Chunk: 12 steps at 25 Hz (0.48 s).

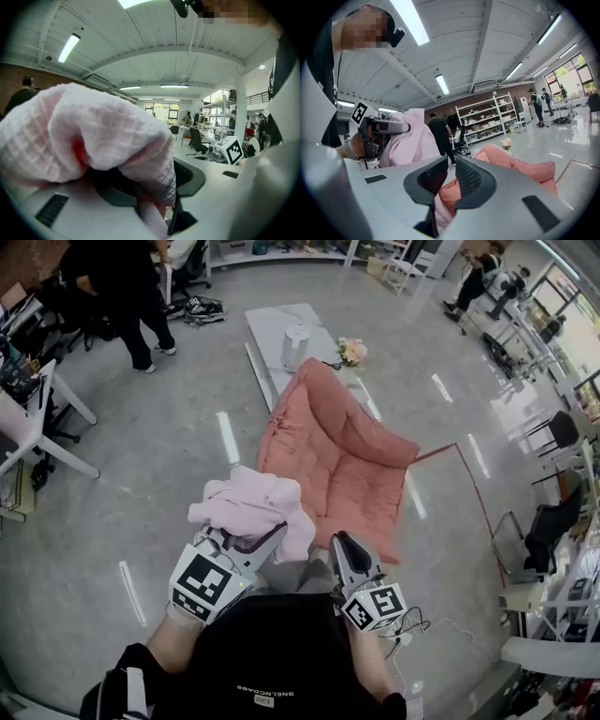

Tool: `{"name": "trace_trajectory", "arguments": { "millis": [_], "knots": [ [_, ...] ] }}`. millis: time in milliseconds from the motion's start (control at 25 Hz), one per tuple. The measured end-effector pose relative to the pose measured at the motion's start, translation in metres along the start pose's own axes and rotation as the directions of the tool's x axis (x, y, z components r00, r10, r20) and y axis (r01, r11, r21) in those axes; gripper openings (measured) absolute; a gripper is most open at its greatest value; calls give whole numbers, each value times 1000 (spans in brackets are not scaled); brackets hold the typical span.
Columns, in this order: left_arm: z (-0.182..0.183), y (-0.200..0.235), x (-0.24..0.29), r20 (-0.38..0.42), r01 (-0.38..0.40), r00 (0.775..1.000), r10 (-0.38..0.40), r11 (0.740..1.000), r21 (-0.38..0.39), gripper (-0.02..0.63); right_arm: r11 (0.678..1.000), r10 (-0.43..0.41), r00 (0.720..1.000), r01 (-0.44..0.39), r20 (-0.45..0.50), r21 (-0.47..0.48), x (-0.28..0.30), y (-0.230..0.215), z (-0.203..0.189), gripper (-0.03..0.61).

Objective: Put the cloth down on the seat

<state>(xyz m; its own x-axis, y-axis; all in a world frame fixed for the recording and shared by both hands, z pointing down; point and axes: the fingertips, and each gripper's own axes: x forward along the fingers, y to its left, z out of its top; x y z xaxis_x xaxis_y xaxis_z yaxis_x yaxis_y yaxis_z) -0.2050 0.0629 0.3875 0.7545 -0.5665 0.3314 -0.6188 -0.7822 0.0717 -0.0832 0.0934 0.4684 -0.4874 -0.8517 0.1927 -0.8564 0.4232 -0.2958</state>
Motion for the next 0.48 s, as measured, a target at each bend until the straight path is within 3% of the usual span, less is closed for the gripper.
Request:
{"name": "trace_trajectory", "arguments": {
  "millis": [480],
  "knots": [
    [72,-43,118,-11,111,994,-110,991,75,192,994,-110,991,109,75,13,-36,-106,56,67]
  ]
}}
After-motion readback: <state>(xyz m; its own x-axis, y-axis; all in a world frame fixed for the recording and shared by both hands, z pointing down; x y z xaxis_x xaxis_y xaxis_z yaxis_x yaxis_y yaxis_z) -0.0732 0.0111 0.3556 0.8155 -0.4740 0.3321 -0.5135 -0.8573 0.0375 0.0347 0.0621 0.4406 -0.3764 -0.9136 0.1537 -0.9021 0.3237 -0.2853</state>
